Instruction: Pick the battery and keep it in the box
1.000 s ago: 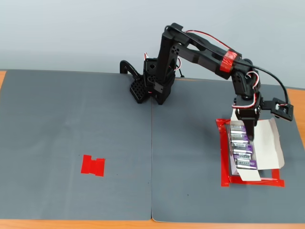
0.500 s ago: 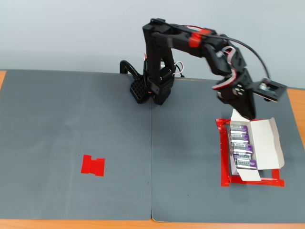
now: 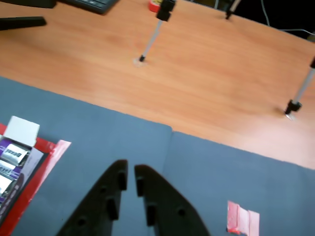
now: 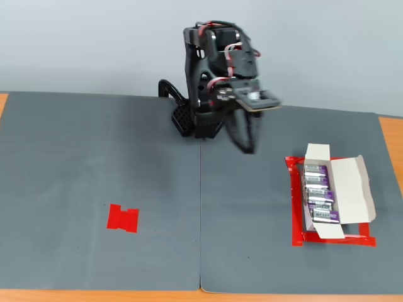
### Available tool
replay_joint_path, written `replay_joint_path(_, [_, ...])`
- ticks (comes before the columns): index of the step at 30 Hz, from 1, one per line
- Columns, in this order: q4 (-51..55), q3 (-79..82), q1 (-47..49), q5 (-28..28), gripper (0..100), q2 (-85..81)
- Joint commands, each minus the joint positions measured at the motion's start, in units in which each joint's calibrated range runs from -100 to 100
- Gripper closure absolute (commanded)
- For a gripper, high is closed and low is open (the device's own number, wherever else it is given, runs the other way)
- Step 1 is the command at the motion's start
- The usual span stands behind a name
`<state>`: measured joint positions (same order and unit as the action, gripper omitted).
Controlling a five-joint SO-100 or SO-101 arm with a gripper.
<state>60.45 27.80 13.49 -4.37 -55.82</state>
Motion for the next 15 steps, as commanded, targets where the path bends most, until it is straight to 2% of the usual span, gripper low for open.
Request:
replay_joint_path(1, [-0.03,7.08,-4.12,0.23,98,-7.64])
replay_joint_path(15, [-0.64,39.82,-5.54,0.23,98,-32.99])
